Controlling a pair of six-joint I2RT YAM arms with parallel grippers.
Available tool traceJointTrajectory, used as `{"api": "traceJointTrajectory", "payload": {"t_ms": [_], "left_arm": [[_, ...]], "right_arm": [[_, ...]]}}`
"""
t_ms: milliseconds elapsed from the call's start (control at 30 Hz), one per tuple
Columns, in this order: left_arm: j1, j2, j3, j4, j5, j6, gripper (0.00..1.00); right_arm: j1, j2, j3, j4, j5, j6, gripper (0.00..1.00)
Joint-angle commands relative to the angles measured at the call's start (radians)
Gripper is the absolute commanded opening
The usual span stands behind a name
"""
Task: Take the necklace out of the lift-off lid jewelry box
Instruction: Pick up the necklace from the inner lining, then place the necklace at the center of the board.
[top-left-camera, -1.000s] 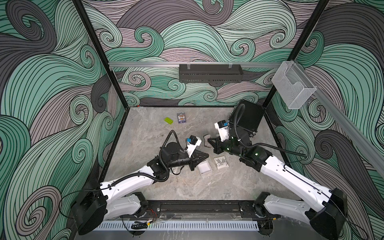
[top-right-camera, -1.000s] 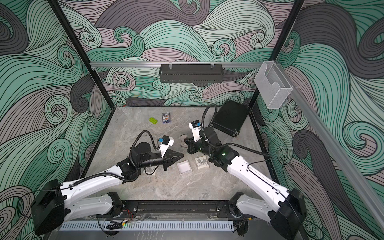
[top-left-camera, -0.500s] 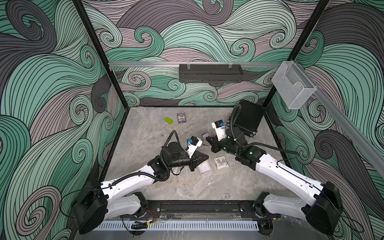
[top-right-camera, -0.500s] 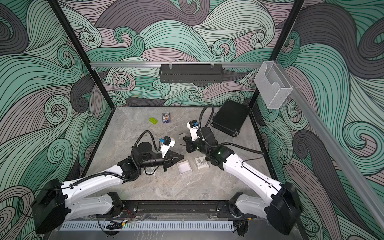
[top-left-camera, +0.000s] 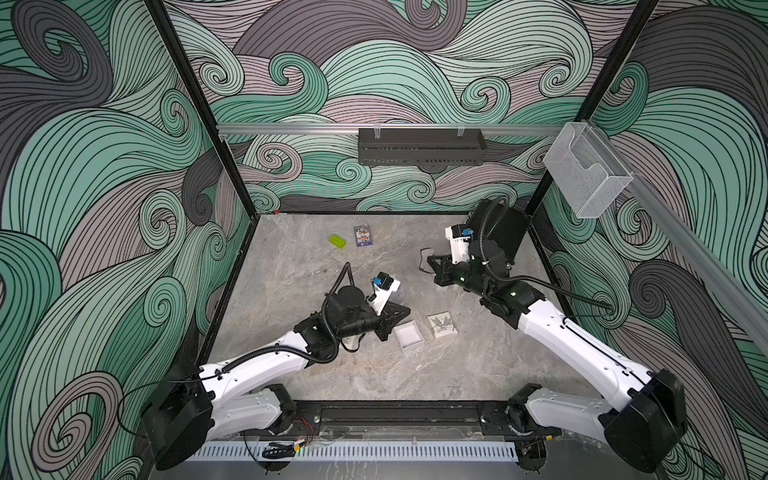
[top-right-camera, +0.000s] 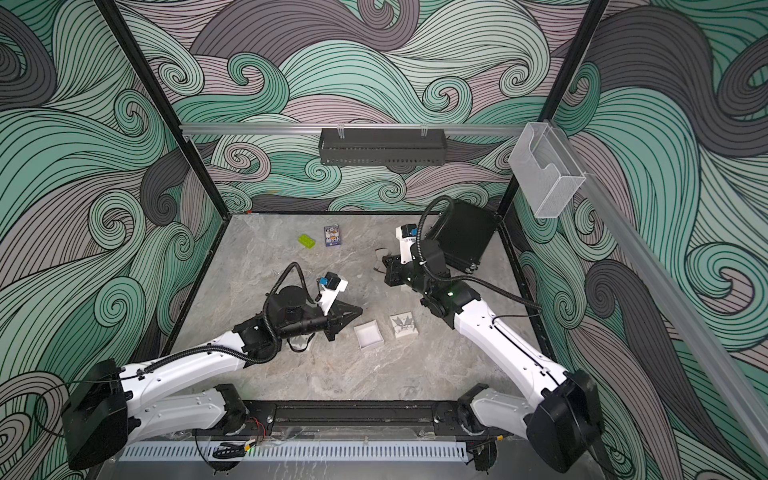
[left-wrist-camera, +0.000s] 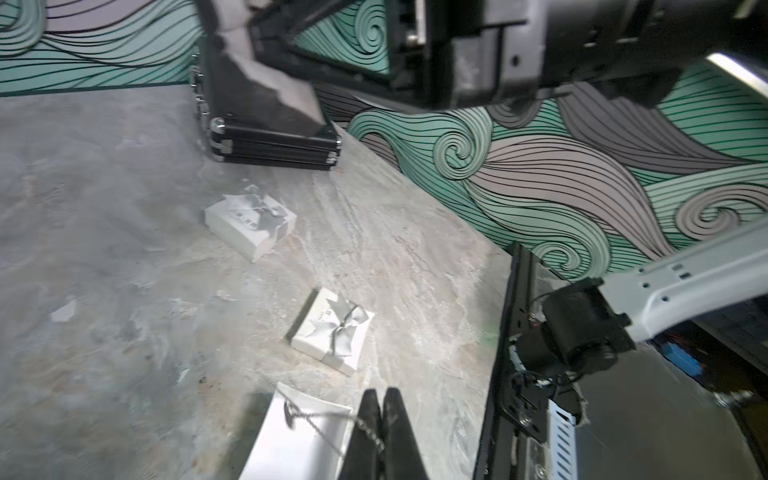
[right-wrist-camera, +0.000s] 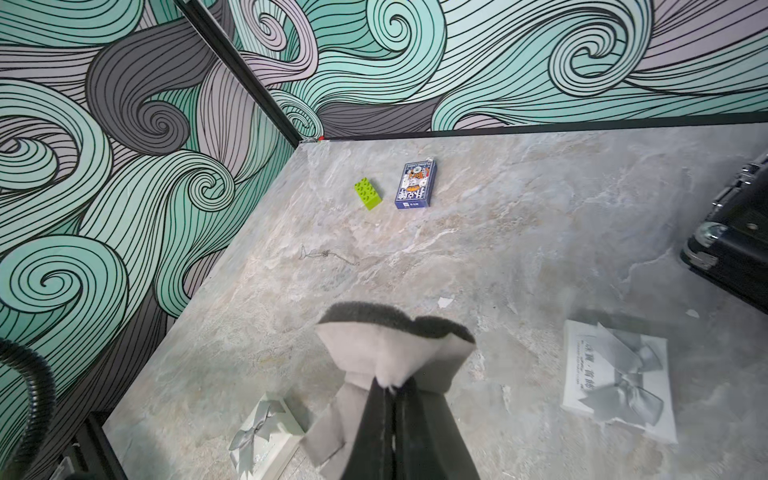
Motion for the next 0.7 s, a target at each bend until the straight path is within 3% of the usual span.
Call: {"api": "traceJointTrajectory", "payload": {"t_ms": [0,133,300,667], "left_arm": [[0.007,-0.009,0.032,-0.105,-0.187,0.012,0.0],[0.056,0.041,0.08,-0.14,-0.224,-0.001,0.0],[0.195,0.158,0.155,-0.138,-0.17,-0.044,0.0],[0.479,0.249,0.164,-0.139,-0.113,-0.081,0.0]], "right_arm": [[-0.009,-0.062,-0.004,-0.08,-0.021,-0.017,0.0],[-0.008,-0.119,-0.033,-0.155,-0.086,-0.051,0.0],[-0.001,-0.175,-0.085,-0.246,-0.199,-0.06,0.0],[0.09,-0.247,-0.228,-0.291,-0.186,0.006,0.0]]}}
